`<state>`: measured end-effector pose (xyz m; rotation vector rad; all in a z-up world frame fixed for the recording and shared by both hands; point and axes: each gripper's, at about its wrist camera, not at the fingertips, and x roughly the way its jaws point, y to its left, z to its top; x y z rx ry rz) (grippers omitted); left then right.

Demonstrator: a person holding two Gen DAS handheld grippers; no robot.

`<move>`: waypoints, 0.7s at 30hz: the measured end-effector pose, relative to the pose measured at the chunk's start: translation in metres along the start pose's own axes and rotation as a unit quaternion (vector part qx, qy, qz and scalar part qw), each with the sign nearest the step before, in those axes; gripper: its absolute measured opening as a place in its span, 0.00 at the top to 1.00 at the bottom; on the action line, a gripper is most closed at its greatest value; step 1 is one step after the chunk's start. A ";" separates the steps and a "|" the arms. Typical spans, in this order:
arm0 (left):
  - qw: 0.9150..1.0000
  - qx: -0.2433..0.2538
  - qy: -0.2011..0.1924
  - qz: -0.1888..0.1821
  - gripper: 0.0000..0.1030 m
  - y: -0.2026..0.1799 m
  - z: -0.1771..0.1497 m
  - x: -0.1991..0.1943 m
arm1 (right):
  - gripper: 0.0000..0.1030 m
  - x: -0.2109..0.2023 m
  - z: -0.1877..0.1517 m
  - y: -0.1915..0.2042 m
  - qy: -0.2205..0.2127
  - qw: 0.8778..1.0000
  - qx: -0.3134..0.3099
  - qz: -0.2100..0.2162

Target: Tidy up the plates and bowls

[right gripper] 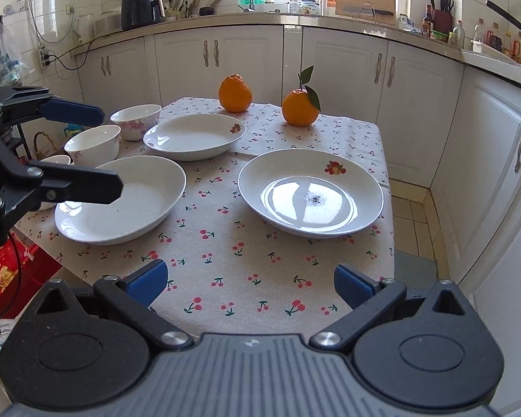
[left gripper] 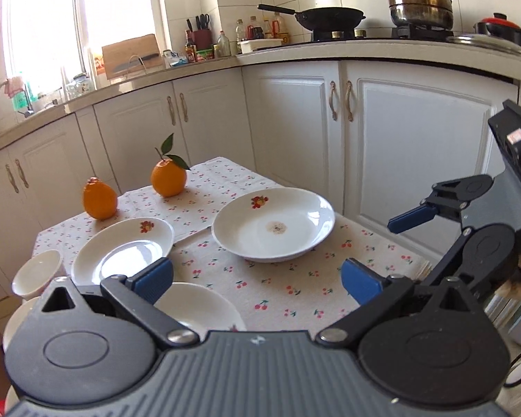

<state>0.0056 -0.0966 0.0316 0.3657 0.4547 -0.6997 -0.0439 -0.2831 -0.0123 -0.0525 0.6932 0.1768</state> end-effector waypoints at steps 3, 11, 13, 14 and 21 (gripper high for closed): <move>1.000 0.007 0.002 0.027 0.01 0.003 -0.014 -0.010 | 0.00 0.000 0.002 0.003 -0.001 1.000 0.013 -0.002; 0.997 -0.037 0.044 0.054 0.01 0.031 -0.055 -0.024 | 0.00 0.008 0.011 0.015 0.003 1.000 -0.002 0.005; 0.995 -0.059 0.065 0.052 0.01 0.039 -0.066 -0.023 | 0.00 0.011 0.014 0.019 0.006 1.000 -0.004 0.011; 0.994 -0.067 0.074 0.051 0.01 0.042 -0.071 -0.022 | 0.00 0.013 0.015 0.021 0.007 1.000 -0.007 0.013; 0.985 -0.107 0.130 0.047 0.01 0.059 -0.098 -0.005 | 0.00 0.026 0.027 0.037 0.015 0.999 -0.035 0.026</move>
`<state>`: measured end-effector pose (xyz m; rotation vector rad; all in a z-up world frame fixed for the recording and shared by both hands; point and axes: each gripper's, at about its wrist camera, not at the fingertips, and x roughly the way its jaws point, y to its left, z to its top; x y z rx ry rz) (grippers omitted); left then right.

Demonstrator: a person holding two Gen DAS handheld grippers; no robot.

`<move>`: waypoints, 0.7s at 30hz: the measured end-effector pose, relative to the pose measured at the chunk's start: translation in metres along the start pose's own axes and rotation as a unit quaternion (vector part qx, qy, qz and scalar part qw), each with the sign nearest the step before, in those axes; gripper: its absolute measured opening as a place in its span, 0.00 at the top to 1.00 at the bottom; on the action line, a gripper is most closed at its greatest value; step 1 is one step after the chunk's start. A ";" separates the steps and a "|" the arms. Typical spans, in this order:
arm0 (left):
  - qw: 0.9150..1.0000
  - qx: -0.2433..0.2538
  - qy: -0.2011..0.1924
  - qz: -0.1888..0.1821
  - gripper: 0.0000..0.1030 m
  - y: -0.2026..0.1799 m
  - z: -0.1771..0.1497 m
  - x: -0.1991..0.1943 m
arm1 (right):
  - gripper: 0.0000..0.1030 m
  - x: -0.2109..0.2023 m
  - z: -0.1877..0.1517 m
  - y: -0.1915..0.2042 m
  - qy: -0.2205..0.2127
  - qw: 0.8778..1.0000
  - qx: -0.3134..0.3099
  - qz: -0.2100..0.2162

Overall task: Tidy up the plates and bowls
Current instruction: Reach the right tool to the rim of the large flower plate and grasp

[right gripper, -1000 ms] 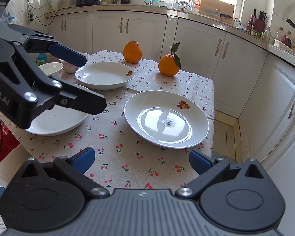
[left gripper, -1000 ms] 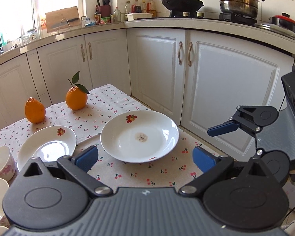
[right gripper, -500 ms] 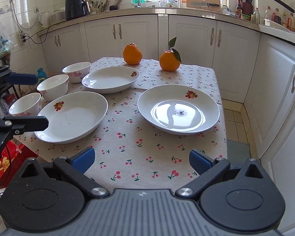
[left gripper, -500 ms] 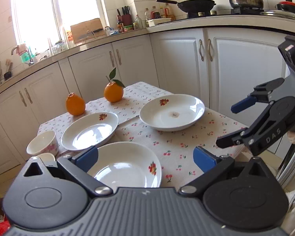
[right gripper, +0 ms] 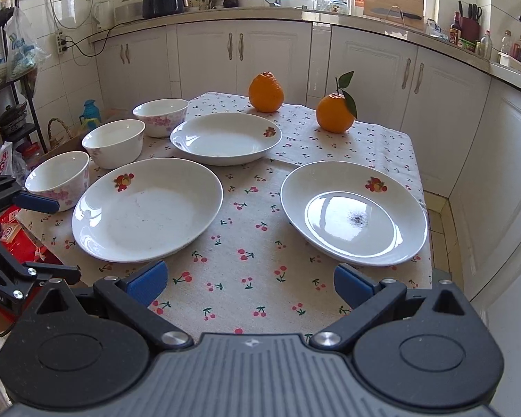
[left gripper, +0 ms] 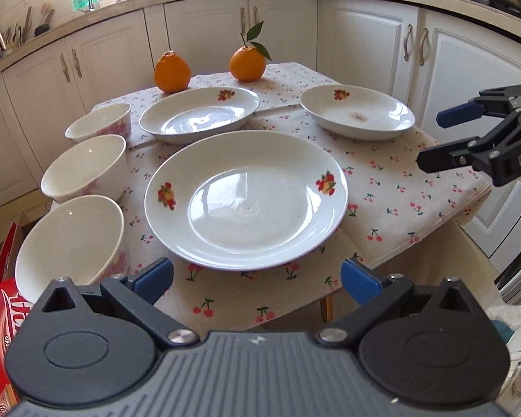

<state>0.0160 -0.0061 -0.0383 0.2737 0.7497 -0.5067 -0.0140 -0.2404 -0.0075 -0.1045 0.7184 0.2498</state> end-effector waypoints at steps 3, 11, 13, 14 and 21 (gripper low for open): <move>1.000 -0.002 0.009 0.000 0.01 0.003 -0.002 0.010 | 0.00 0.008 0.005 0.005 0.008 1.000 -0.011 0.010; 0.999 -0.034 0.027 0.004 0.01 0.012 -0.002 0.035 | 0.00 0.033 0.019 0.007 0.031 0.998 -0.031 0.046; 0.999 -0.037 0.027 0.003 0.01 0.012 -0.002 0.038 | 0.00 0.039 0.023 0.006 0.037 0.997 -0.034 0.055; 0.999 -0.044 0.028 -0.001 0.01 0.012 -0.002 0.039 | 0.00 0.043 0.024 0.005 0.041 0.997 -0.035 0.061; 0.998 -0.056 0.025 0.011 0.00 0.009 0.004 0.046 | 0.00 0.069 0.038 0.009 0.060 0.991 -0.063 0.100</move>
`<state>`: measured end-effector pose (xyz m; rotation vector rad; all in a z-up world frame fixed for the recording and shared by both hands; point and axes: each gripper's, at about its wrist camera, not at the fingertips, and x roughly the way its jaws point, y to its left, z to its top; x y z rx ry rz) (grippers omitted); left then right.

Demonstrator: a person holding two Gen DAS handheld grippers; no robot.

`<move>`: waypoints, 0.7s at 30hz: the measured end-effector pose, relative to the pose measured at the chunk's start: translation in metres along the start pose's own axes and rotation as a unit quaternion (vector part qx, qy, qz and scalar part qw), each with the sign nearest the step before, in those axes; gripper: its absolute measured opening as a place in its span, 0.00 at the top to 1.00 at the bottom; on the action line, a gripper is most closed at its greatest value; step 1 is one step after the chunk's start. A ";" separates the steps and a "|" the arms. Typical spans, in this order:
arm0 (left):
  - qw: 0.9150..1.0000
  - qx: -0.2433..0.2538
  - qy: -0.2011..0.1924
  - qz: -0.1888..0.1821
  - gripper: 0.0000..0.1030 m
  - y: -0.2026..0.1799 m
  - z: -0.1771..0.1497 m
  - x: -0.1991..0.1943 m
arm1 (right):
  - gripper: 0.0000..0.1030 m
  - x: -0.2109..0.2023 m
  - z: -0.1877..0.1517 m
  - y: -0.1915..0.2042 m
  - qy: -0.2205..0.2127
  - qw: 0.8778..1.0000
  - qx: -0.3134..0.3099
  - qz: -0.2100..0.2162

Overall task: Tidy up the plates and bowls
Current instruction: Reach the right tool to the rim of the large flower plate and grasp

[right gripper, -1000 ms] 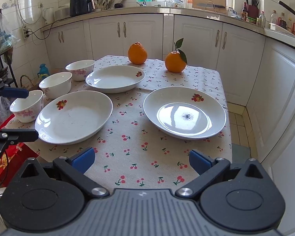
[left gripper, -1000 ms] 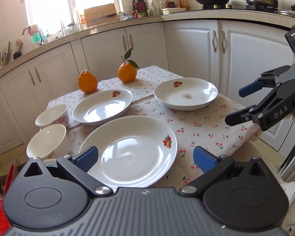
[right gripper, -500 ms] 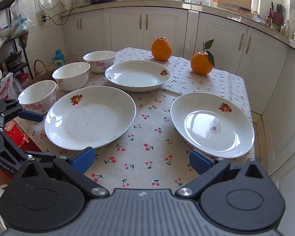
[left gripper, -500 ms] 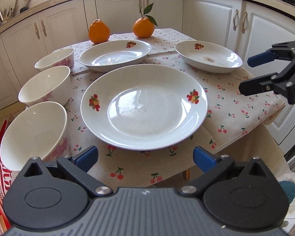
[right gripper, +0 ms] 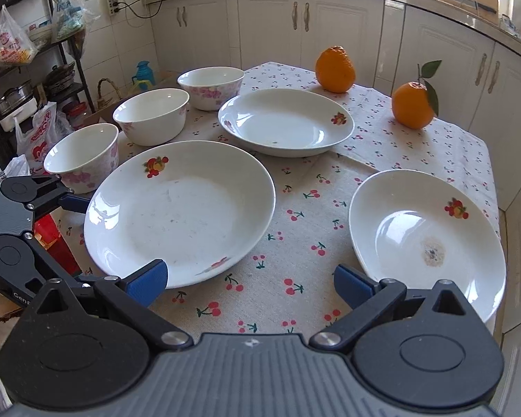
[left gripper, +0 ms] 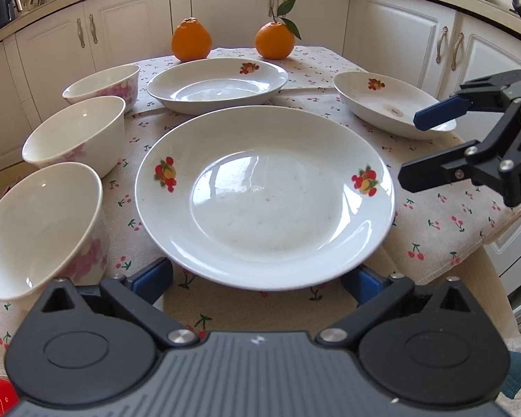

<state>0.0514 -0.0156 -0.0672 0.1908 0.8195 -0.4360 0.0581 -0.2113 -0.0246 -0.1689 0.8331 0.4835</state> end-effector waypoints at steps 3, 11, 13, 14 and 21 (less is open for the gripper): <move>1.000 -0.007 0.000 0.008 0.00 -0.002 0.000 0.001 | 0.00 0.006 0.009 0.000 0.002 1.000 -0.020 0.020; 1.000 -0.013 0.005 0.017 0.00 -0.004 0.001 0.001 | 0.00 0.025 0.045 -0.007 0.010 0.994 -0.070 0.078; 1.000 -0.013 0.002 0.018 0.00 -0.005 0.001 0.001 | 0.00 0.034 0.052 -0.009 0.018 0.993 -0.079 0.082; 1.000 -0.009 -0.001 0.019 0.00 -0.006 0.000 0.000 | 0.00 0.039 0.056 -0.010 0.024 0.993 -0.081 0.086; 1.000 0.011 -0.014 0.012 0.00 -0.009 0.001 0.001 | 0.00 0.073 0.068 -0.021 0.061 0.988 -0.070 0.121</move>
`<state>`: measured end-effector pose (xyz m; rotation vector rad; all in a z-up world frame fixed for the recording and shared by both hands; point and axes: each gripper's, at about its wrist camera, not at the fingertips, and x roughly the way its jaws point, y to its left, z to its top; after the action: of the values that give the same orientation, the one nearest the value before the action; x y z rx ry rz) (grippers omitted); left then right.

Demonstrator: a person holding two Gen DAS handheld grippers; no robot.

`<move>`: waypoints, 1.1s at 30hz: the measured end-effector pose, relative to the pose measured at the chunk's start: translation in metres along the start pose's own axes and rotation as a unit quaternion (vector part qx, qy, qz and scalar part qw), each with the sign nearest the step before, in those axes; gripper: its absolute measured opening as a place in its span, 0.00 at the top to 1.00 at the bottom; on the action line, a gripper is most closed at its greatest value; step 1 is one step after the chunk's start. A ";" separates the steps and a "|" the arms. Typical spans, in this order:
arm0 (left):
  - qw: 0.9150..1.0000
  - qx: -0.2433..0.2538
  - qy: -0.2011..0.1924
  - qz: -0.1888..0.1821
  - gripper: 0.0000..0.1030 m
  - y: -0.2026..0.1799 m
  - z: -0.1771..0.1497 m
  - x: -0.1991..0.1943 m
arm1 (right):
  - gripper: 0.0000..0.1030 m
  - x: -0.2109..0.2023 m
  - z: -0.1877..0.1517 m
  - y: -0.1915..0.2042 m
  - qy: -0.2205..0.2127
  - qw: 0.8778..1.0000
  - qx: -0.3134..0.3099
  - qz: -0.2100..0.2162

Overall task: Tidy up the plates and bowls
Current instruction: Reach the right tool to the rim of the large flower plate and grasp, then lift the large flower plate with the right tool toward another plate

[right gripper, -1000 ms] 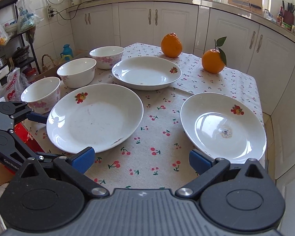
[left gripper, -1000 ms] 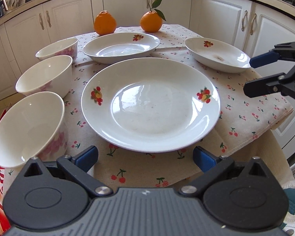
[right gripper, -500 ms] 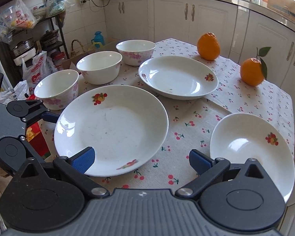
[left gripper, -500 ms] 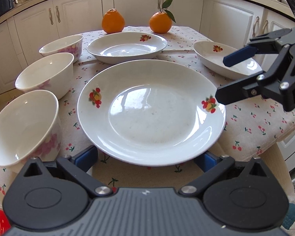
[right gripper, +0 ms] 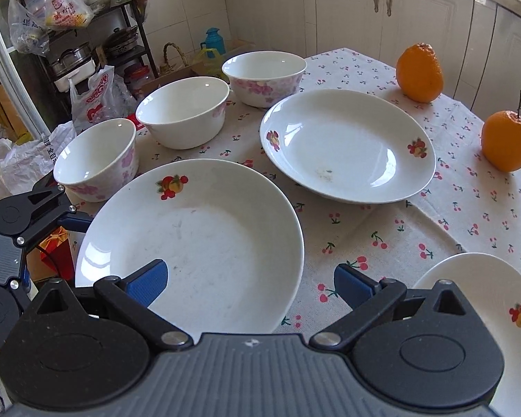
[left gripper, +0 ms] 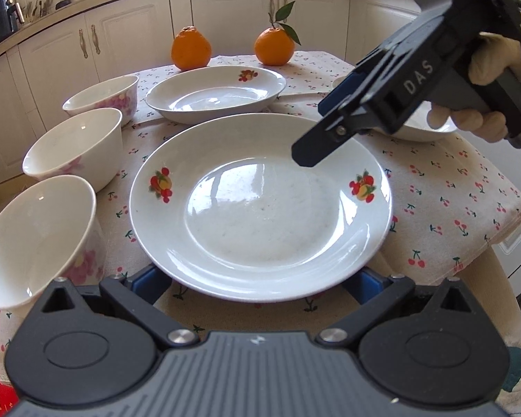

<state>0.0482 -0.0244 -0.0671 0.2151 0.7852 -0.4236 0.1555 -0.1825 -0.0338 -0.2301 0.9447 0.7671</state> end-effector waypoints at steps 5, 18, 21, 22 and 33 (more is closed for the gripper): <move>1.000 0.000 -0.002 -0.006 0.00 0.001 0.001 0.001 | 0.00 0.012 0.009 -0.010 0.012 1.000 0.010 0.027; 1.000 0.002 -0.004 -0.008 0.00 0.000 0.000 0.002 | 0.14 0.035 0.028 -0.020 0.039 0.996 0.013 0.080; 1.000 0.003 -0.004 -0.008 0.00 0.000 0.000 0.001 | 0.15 0.038 0.030 -0.022 0.046 0.995 0.019 0.091; 1.000 0.003 -0.004 -0.008 0.00 0.000 0.000 0.001 | 0.15 0.039 0.030 -0.022 0.049 0.994 0.021 0.096; 1.000 0.005 0.002 -0.011 0.01 -0.001 0.003 0.003 | 0.15 0.045 0.034 -0.029 0.070 0.988 0.049 0.127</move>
<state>0.0515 -0.0267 -0.0670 0.2161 0.7900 -0.4487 0.2130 -0.1648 -0.0538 -0.0776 1.1557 0.9436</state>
